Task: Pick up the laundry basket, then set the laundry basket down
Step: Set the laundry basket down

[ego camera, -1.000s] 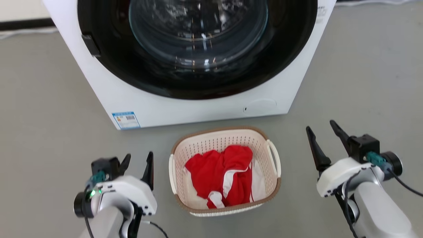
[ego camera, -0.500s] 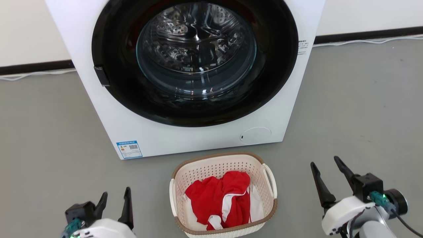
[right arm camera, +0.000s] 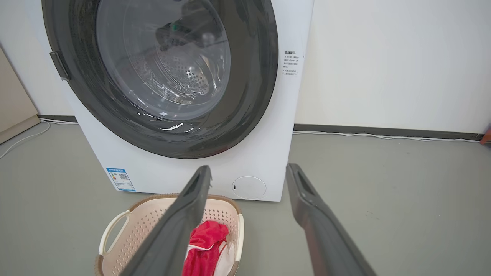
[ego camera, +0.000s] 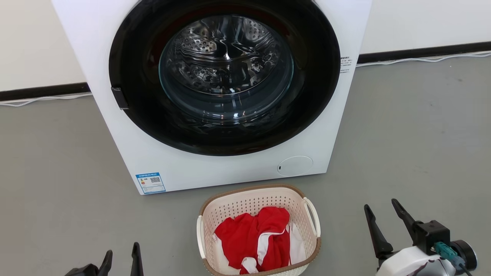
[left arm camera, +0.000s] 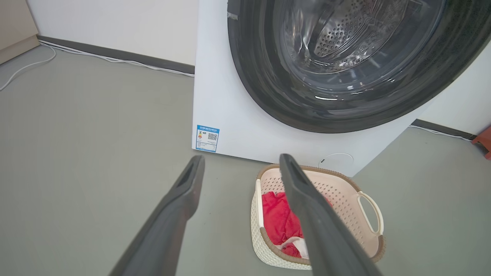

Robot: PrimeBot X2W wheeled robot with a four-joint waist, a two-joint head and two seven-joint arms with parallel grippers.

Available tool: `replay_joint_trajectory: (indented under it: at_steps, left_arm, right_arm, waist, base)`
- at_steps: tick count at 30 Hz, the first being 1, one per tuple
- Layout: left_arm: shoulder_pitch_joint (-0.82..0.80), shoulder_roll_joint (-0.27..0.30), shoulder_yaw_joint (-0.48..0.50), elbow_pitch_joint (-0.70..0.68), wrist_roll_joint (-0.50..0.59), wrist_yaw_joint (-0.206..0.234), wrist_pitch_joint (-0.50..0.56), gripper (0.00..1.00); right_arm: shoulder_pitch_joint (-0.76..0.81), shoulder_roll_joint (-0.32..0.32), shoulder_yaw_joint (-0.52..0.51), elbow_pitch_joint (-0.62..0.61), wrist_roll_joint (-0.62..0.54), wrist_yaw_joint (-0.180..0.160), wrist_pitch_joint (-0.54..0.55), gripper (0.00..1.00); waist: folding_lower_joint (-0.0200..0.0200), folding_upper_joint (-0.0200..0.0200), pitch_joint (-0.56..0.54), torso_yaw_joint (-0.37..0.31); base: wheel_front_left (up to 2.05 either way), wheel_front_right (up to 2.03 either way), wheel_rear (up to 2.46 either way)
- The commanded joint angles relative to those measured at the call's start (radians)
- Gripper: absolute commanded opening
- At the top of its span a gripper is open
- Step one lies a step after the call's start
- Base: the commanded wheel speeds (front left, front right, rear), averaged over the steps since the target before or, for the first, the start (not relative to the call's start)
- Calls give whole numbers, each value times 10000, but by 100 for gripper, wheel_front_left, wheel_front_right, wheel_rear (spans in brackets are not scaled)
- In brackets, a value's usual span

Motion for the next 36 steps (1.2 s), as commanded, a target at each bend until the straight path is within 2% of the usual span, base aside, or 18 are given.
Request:
replay_joint_trajectory:
  at_steps: [1, 16, 36]
  left_arm:
    - [-181, 70, 406, -303, 83, 5, -62, 100]
    - [-51, -187, 732, -446, 289, -58, -63, 100]
    - [-176, -241, 776, -292, 354, -179, -63, 100]
  right_arm:
    - [-44, -88, 158, -294, -28, 62, -109, 100]
    - [169, -69, 128, -489, -5, 62, 23, 100]
    - [208, -45, 93, -524, 16, 62, 101, 100]
  waist:
    - [1, -1, -38, 12]
    - [1, -1, 15, -55]
    - [1, -1, 80, 1]
  base:
    - [0, 0, 0]
    - [0, 0, 0]
    - [0, 0, 0]
